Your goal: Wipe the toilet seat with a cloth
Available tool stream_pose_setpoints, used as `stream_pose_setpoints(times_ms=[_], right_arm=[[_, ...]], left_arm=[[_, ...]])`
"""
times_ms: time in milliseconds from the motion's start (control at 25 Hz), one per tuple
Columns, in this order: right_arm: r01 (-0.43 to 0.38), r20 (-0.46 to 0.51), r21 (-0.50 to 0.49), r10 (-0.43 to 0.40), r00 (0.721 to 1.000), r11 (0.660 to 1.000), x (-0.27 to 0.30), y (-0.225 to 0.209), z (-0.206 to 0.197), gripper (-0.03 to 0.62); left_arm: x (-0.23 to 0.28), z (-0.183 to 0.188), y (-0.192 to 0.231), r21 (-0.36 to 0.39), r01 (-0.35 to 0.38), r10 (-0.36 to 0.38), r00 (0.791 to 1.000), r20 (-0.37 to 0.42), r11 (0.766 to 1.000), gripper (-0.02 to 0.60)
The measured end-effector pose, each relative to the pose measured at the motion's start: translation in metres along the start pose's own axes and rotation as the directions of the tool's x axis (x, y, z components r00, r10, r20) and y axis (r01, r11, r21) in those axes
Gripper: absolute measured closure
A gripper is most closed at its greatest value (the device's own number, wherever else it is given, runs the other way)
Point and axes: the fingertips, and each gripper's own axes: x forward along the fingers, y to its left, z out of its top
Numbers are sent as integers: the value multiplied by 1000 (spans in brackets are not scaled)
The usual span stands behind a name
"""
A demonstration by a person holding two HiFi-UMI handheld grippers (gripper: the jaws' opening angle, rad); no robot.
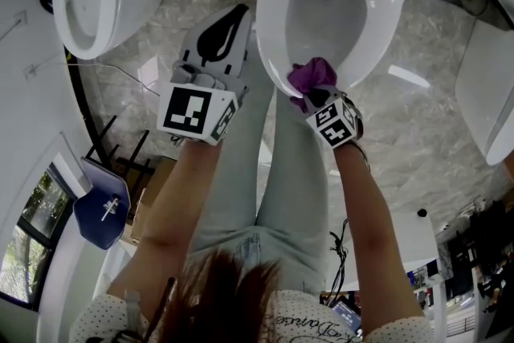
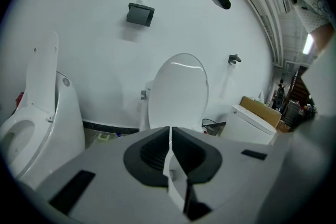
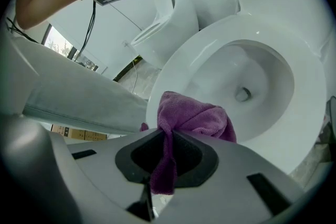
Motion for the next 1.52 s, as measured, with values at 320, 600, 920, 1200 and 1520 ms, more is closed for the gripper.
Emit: stream_pose_setpoints(times_ms=[320, 600, 920, 1200, 1520], right_arm=[[-13, -9, -6, 12, 1000, 1000, 10, 9, 16, 540], [-11, -8, -3, 11, 1000, 1000, 15, 16, 29, 540], [-12, -7, -26, 12, 1000, 1000, 22, 23, 42, 540], [-14, 37, -18, 14, 999, 1000, 25, 23, 60, 540], [13, 78, 4, -14, 997, 1000, 29, 18, 78, 539]], left_arm=[[-1, 3, 13, 0, -1, 1, 1000, 1, 1000, 563], [0, 5, 22, 1, 6, -6, 1000, 1, 1000, 563], [-2, 7, 31, -8, 9, -9, 1000, 4, 1000, 565], [-2, 8, 40, -8, 8, -8, 1000, 0, 1000, 568], [4, 15, 52, 0, 8, -8, 1000, 4, 1000, 568]])
